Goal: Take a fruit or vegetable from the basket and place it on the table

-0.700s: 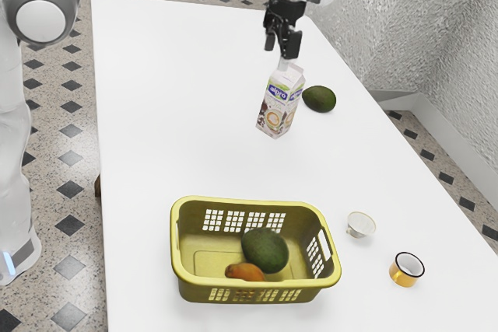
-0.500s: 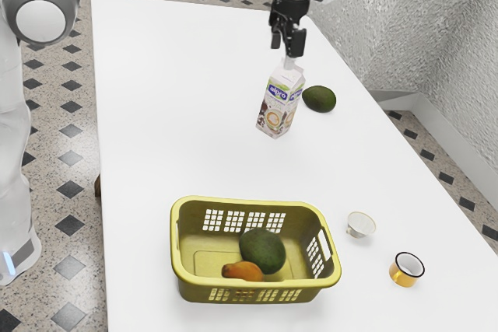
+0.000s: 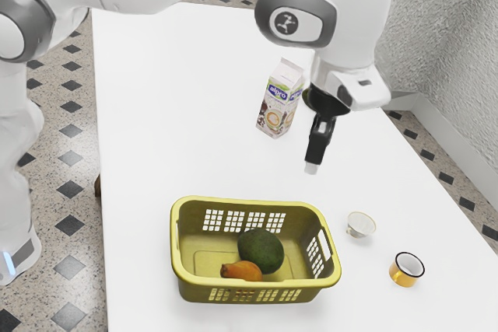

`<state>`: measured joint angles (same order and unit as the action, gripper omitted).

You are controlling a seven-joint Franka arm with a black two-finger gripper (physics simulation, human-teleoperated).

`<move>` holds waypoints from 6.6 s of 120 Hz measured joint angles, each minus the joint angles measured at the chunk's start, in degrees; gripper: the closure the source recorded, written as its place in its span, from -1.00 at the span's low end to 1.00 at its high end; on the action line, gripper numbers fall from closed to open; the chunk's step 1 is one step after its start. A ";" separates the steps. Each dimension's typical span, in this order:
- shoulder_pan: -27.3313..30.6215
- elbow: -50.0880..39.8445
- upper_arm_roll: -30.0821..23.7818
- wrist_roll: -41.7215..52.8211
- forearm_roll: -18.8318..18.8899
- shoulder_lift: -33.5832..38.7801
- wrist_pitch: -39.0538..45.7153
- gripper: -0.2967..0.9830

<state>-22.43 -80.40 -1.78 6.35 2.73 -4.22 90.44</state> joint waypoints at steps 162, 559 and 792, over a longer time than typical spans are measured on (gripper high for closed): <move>-8.69 -35.41 2.40 1.50 2.58 11.19 18.15 -0.54; -3.89 -20.00 19.44 4.85 7.75 4.78 26.01 0.47; -7.81 -25.96 23.28 8.14 6.75 6.86 27.67 -0.47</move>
<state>-30.24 -106.36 21.49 14.49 9.48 2.64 118.11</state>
